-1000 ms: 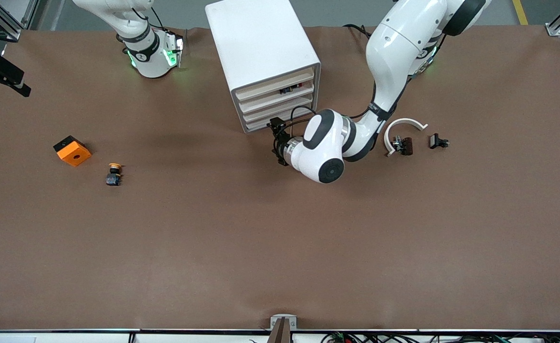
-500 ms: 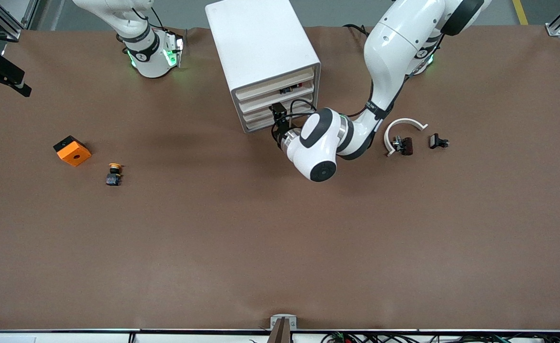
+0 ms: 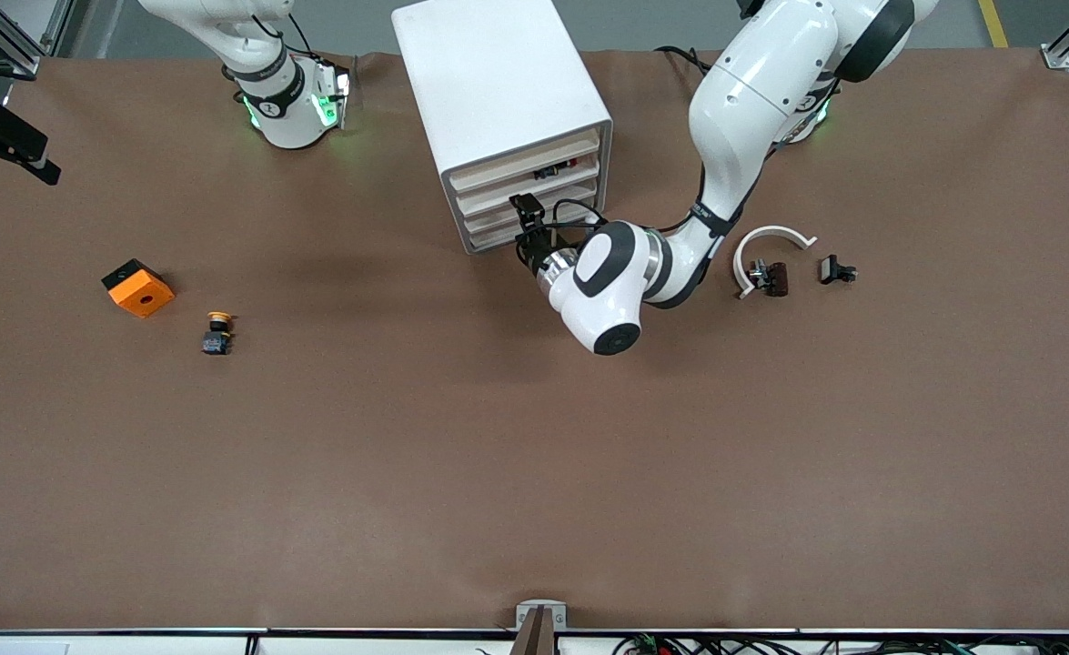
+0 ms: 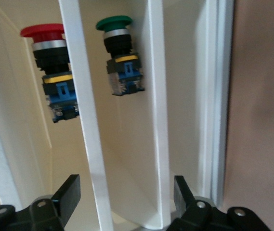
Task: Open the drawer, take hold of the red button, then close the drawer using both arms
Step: 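Pull the drawer open with the left gripper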
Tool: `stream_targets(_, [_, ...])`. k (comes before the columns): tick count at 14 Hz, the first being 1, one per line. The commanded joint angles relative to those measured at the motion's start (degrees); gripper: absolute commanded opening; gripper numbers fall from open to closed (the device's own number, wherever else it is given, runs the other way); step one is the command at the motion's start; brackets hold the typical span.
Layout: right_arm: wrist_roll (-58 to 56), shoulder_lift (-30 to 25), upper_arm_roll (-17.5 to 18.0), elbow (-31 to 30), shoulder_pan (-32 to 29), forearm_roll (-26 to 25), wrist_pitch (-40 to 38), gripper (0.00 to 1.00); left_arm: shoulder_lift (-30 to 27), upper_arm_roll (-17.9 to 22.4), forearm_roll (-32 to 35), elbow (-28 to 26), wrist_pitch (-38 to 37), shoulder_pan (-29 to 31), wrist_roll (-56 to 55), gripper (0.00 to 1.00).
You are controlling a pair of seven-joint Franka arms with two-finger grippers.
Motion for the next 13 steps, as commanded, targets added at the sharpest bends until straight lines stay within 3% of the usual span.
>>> stream_targets(1, [0.63,-0.26,0.41,0.34,-0.34,0.08,-0.33,1.0,0.47,0.08,-1.88,1.46,-2.92,-0.06,-0.86,0.78])
stream_targets(6, [0.72,-0.17,0.24,0.78,-0.6,-0.01,-0.06,1.0,1.16,0.17,-4.43,1.37,-6.44,0.12,-0.6,0.47])
stream_targets(9, [0.46,0.09,0.15,0.69,-0.52,0.08,-0.33,1.0,2.84,0.17,-5.49,1.46,-6.44,-0.59,-0.6,0.42])
stream_targets(11, [0.63,0.27,0.24,0.69,-0.43,0.08,-0.42,1.0,3.02,0.17,-5.49,1.46,-6.44,-0.24,-0.86,0.29])
stream_targets(12, [0.63,0.27,0.24,0.69,-0.43,0.17,-0.5,1.0,3.1,0.35,-5.67,1.46,-6.35,0.11,-0.86,0.14])
stream_targets(13, [0.63,0.27,0.24,0.78,-0.43,0.08,-0.5,1.0,3.19,0.7,-6.45,1.46,-6.27,0.29,-0.86,0.09])
